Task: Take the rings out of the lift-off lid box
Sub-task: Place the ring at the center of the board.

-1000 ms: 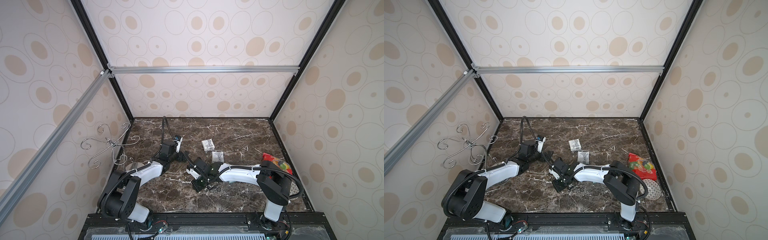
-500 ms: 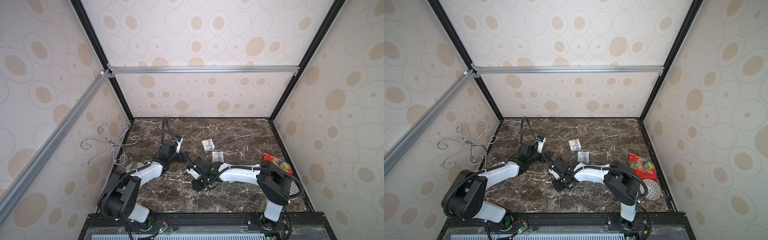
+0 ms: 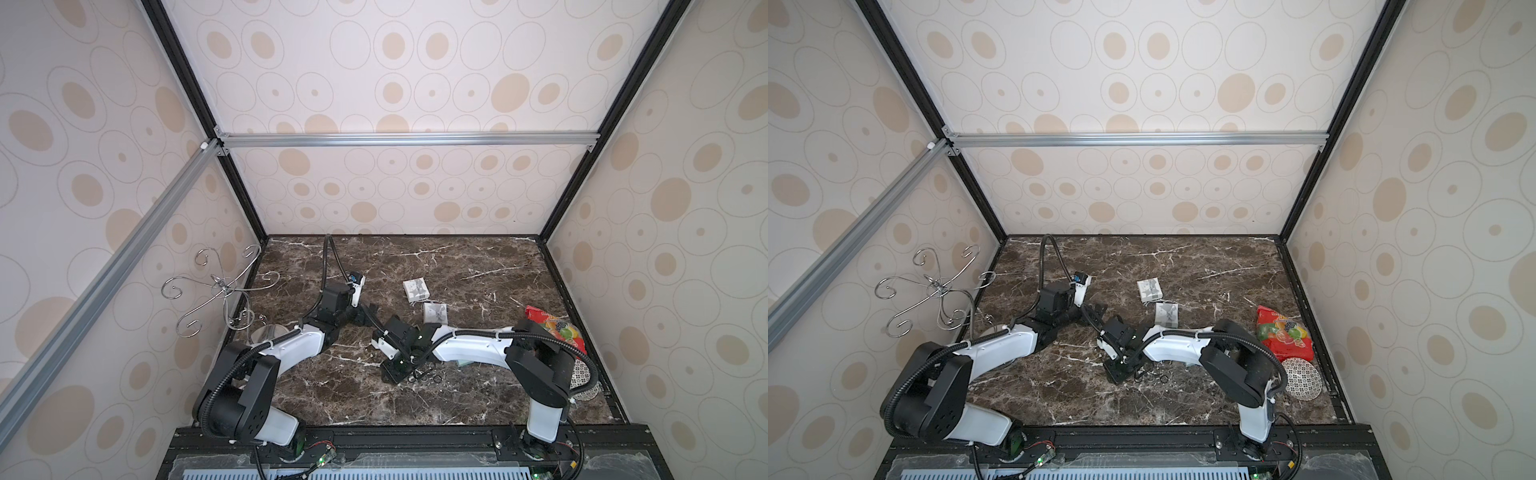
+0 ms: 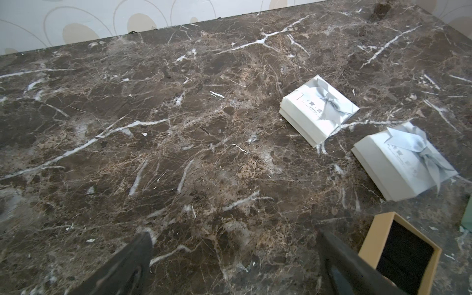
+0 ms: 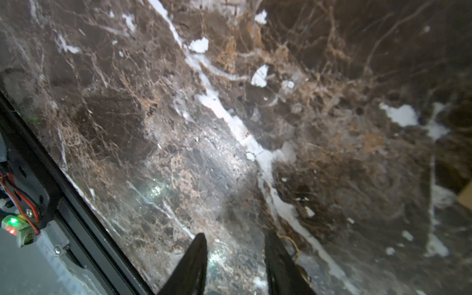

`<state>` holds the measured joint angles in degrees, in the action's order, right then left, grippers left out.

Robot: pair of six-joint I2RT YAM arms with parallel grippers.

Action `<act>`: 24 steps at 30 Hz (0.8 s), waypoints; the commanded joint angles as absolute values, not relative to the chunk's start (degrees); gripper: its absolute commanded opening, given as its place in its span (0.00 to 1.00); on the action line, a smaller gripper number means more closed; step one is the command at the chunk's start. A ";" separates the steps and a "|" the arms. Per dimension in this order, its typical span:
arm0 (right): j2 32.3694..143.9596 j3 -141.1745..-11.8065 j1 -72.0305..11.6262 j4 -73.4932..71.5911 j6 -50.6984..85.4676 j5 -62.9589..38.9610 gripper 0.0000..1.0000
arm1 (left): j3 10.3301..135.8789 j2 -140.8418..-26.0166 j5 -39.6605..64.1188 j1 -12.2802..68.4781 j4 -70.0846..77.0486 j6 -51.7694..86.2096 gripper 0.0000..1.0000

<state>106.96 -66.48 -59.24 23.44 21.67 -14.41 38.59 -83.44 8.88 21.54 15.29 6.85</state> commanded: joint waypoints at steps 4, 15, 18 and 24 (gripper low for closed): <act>107.93 -68.37 -59.69 25.77 20.75 -15.28 0.41 | 38.32 -82.01 9.17 21.02 15.74 7.03 1.00; 105.48 -67.51 -59.76 25.03 18.18 -16.49 0.57 | 38.30 -82.18 9.41 21.03 17.40 6.94 1.00; 105.37 -67.15 -59.80 23.51 18.11 -19.14 0.65 | 38.32 -82.30 9.63 21.03 17.49 6.94 1.00; 105.24 -66.63 -59.94 21.98 17.24 -22.00 1.00 | 38.43 -82.39 9.83 21.07 17.40 6.86 1.00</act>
